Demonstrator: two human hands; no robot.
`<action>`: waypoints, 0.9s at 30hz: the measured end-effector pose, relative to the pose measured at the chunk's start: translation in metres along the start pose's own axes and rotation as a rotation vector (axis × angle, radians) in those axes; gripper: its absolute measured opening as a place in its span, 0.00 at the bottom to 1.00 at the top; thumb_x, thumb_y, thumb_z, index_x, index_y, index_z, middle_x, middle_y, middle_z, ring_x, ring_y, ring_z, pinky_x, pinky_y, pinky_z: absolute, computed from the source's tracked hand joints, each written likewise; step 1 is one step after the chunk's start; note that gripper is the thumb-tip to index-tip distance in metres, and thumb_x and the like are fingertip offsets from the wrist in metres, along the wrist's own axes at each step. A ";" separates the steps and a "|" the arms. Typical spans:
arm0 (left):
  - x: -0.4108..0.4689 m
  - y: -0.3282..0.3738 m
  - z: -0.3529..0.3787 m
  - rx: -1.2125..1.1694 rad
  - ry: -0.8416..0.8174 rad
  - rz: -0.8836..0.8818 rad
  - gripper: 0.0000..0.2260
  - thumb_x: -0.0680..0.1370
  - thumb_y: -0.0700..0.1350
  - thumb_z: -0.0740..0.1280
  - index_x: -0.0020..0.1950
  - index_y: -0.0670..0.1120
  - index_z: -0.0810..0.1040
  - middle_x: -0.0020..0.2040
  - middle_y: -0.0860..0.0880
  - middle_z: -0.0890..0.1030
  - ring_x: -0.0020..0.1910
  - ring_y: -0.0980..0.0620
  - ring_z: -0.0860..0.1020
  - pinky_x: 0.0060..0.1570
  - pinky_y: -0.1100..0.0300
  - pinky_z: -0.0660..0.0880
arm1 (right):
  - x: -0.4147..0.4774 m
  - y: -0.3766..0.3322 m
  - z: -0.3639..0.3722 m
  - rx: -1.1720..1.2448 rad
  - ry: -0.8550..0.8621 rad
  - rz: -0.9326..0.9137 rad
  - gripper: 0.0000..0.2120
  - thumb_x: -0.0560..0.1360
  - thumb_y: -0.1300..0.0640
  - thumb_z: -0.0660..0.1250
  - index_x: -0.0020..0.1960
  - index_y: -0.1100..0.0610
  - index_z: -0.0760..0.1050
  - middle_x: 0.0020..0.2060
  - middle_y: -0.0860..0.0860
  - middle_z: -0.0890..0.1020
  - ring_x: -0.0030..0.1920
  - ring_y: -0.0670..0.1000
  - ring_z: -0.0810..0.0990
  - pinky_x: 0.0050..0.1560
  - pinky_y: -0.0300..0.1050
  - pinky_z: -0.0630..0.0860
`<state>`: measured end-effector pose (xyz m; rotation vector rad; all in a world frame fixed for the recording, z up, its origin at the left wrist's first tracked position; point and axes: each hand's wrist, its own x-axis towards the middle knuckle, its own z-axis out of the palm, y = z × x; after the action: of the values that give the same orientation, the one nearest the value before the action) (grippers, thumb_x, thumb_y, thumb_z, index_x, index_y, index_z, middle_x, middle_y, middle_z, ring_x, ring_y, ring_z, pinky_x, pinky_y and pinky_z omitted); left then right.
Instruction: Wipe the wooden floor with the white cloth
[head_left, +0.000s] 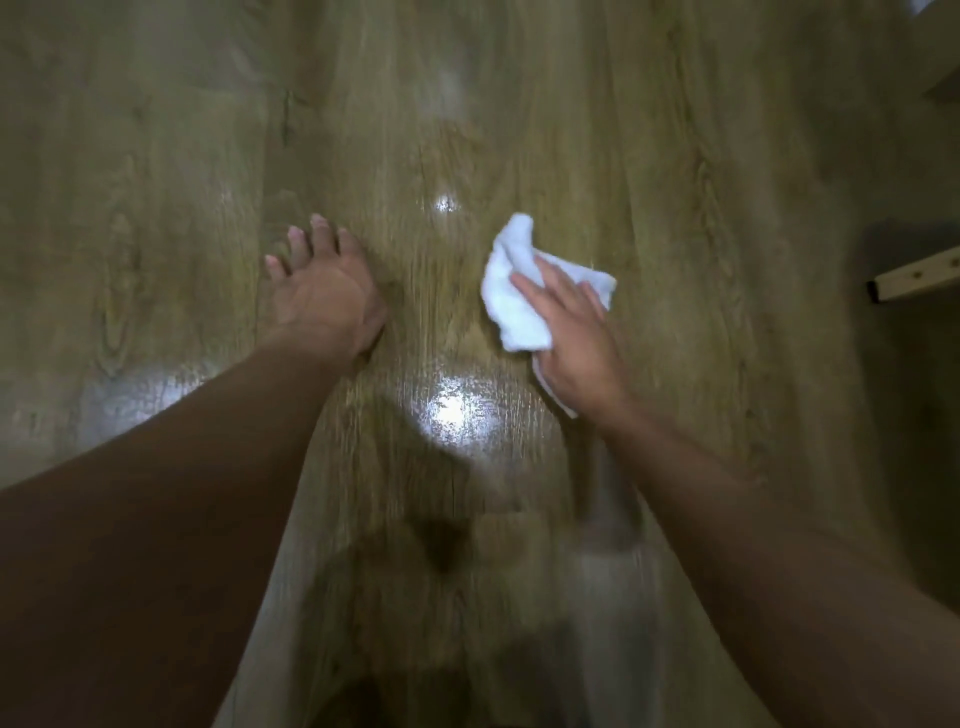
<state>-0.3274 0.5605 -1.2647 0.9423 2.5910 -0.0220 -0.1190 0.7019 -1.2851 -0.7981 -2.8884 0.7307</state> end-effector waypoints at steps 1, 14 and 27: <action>0.000 -0.001 0.000 0.007 0.003 0.009 0.28 0.79 0.45 0.57 0.76 0.39 0.52 0.78 0.39 0.49 0.76 0.36 0.49 0.73 0.38 0.50 | -0.014 0.014 -0.004 0.001 0.028 0.022 0.29 0.72 0.66 0.58 0.73 0.55 0.65 0.74 0.56 0.64 0.73 0.57 0.62 0.72 0.59 0.57; -0.070 0.104 0.030 -0.017 0.039 0.380 0.27 0.79 0.43 0.56 0.77 0.45 0.53 0.79 0.42 0.50 0.77 0.41 0.48 0.73 0.38 0.47 | -0.024 0.037 -0.019 -0.059 -0.048 -0.083 0.34 0.68 0.64 0.61 0.74 0.56 0.63 0.74 0.56 0.63 0.75 0.56 0.59 0.73 0.57 0.53; -0.069 0.112 0.035 0.048 0.002 0.386 0.23 0.81 0.45 0.53 0.76 0.48 0.55 0.77 0.38 0.51 0.76 0.35 0.49 0.71 0.32 0.49 | -0.041 0.048 -0.028 -0.065 -0.063 0.050 0.32 0.72 0.58 0.60 0.75 0.52 0.59 0.76 0.53 0.59 0.77 0.53 0.54 0.75 0.56 0.49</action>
<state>-0.1971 0.5996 -1.2597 1.4427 2.3754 0.0199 -0.0561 0.7297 -1.2797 -0.8730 -2.9725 0.6816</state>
